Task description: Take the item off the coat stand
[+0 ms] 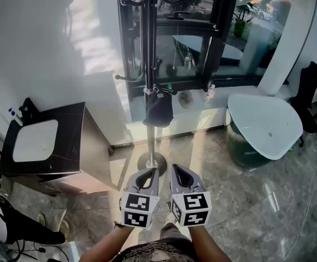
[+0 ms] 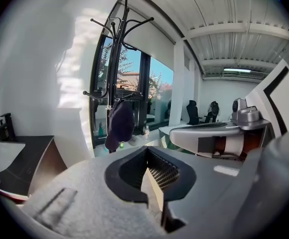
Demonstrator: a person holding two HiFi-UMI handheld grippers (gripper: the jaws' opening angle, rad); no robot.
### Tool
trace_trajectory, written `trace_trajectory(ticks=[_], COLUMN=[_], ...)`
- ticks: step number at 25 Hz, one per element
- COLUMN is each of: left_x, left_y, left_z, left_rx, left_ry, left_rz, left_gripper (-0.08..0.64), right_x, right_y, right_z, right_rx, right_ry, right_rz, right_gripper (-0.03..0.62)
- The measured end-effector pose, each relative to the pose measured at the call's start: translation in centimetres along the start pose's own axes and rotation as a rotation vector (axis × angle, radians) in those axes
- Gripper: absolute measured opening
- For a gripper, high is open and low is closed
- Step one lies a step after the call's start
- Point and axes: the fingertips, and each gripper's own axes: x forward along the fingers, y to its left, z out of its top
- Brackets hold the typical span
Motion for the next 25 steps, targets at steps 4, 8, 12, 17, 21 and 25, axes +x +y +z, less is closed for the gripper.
trace_trajectory(ticks=[4, 8, 12, 17, 21, 25], left_x=[2.5, 4.4, 6.3, 8.5, 10.2, 11.3], left_y=[0.4, 1.2, 1.3, 1.3, 0.9, 0.5], left_z=[1.2, 1.3, 1.9, 2.9, 3.4, 4.3], left_rx=[0.0, -0.014, -0.063, -0.074, -0.071, -0.076], left_ry=[0.007, 0.027, 0.046, 0.054, 0.057, 0.043], left_rz=[0.023, 0.048, 0.042, 0.062, 0.088, 0.096], left_gripper=[0.005, 0.005, 0.005, 0.005, 0.005, 0.006], right_x=[2.4, 4.5, 6.3, 8.1, 9.0, 10.1], right_y=[-1.7, -2.8, -4.0, -5.5, -6.6, -7.2], right_z=[0.8, 1.0, 1.5, 2.1, 2.4, 2.9], right_rx=[-0.018, -0.024, -0.039, -0.063, -0.086, -0.119], right_ry=[0.012, 0.031, 0.029, 0.025, 0.027, 0.026], right_rz=[0.028, 0.058, 0.081, 0.115, 0.151, 0.194], right_gripper=[0.006, 0.006, 0.006, 0.006, 0.006, 0.02])
